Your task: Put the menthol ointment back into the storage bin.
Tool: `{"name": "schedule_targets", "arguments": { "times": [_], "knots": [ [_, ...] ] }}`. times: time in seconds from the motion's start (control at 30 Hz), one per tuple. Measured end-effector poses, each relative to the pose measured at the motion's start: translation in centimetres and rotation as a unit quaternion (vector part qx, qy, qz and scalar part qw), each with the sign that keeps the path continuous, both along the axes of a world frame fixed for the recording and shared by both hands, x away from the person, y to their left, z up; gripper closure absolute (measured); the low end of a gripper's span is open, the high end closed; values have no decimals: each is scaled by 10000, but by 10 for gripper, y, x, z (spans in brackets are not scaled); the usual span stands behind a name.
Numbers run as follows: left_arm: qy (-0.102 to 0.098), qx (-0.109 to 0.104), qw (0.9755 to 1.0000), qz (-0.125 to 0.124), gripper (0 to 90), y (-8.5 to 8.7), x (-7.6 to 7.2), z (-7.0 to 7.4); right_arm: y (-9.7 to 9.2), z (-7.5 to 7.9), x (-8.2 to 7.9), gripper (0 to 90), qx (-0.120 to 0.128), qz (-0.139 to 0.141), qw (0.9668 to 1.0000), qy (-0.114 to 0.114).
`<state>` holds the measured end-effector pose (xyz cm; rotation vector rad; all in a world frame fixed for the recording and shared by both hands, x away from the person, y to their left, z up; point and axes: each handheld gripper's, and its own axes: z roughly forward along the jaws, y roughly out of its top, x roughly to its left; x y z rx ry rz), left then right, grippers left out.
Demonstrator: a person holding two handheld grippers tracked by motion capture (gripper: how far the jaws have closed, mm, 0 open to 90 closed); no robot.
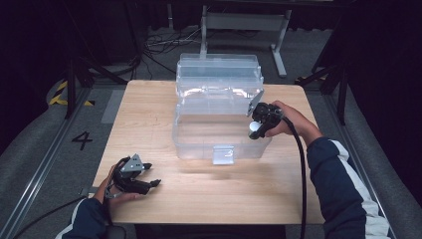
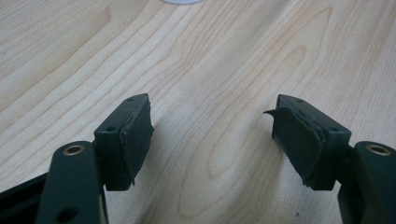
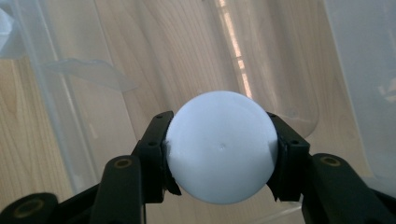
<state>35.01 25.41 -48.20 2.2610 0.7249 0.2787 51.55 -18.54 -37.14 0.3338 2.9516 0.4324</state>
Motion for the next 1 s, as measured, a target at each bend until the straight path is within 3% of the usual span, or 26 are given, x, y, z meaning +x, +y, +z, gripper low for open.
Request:
{"name": "schedule_targets", "arguments": {
  "times": [0.57, 1.0],
  "knots": [
    [5, 2, 10000, -1, 291, 0, 0, 0, 3, -18, 3, 504, -248, 144, 9993, 232],
    [4, -3, 10000, 0, 291, 0, 0, 0, -1, -22, 3, 504, -462, 148, 9982, 347]
  ]
}}
